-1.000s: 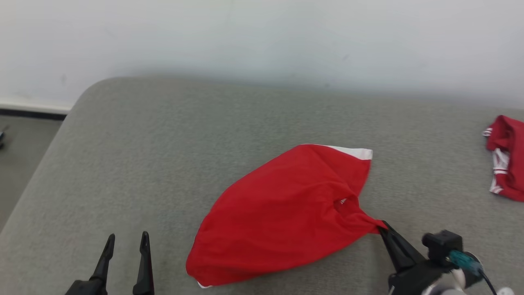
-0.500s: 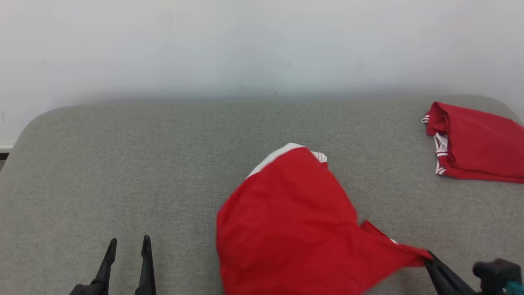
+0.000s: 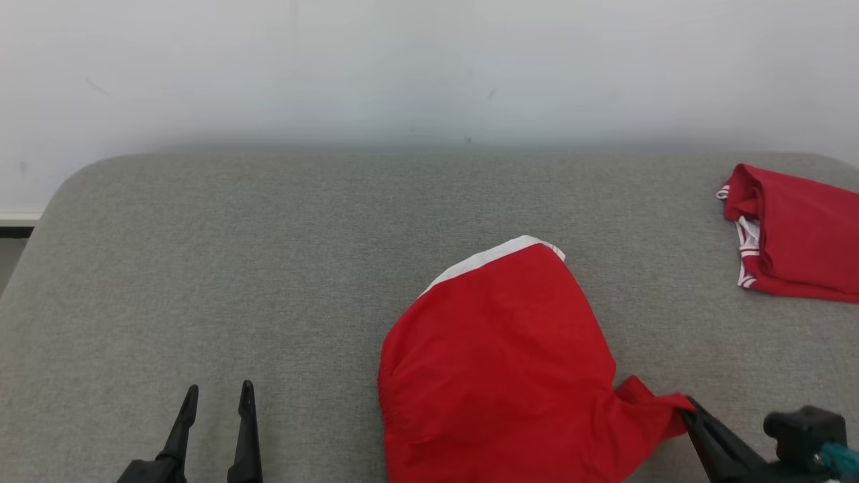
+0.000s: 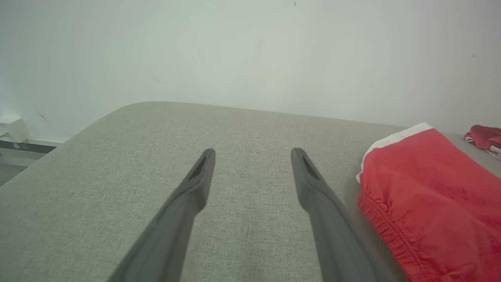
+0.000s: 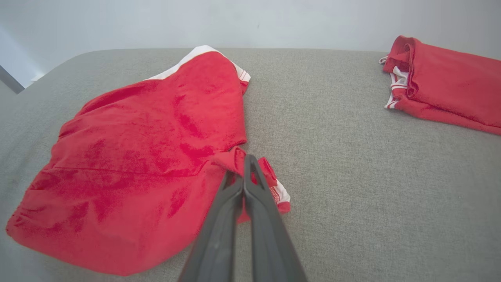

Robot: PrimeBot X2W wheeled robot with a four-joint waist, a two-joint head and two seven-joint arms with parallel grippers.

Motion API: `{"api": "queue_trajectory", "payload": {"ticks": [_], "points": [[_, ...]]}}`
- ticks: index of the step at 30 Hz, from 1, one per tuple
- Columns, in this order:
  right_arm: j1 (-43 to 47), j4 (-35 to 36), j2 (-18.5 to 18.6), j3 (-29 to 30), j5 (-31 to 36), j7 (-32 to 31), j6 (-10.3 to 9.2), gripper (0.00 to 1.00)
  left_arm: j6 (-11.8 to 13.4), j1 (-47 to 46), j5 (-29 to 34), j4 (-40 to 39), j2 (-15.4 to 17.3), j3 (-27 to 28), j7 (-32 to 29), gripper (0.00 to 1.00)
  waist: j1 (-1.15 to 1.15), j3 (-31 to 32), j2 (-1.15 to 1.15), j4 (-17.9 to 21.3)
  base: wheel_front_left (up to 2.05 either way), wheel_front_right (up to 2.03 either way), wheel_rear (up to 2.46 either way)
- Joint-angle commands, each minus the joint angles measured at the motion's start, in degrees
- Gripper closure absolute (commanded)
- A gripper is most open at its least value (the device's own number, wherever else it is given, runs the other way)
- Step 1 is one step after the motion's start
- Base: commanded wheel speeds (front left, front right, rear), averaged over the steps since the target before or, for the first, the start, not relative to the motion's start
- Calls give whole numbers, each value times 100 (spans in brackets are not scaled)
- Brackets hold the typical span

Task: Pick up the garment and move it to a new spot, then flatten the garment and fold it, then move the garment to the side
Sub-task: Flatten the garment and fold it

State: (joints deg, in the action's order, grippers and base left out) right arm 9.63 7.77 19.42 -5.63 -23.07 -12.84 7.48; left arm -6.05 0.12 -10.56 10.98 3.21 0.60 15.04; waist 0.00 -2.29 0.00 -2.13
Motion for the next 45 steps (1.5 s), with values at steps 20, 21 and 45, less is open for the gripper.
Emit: {"api": "queue_trajectory", "payload": {"ticks": [20, 21, 45], "points": [[-3697, -4128, -356, -692, 349, 867, 2, 100, -91, -565, 33, 175, -31, -272, 19, 0, 0, -485, 0, -986, 0, 0, 0], [-3697, -4128, -356, -692, 349, 867, 2, 100, -91, -565, 33, 175, -31, -272, 19, 0, 0, -485, 0, -986, 0, 0, 0], [-4410, -6397, -645, -1129, 165, 2614, 2, 0, -34, -272, 29, 201, -35, -232, 19, 0, 0, -74, 0, -566, 0, 0, 0]]}}
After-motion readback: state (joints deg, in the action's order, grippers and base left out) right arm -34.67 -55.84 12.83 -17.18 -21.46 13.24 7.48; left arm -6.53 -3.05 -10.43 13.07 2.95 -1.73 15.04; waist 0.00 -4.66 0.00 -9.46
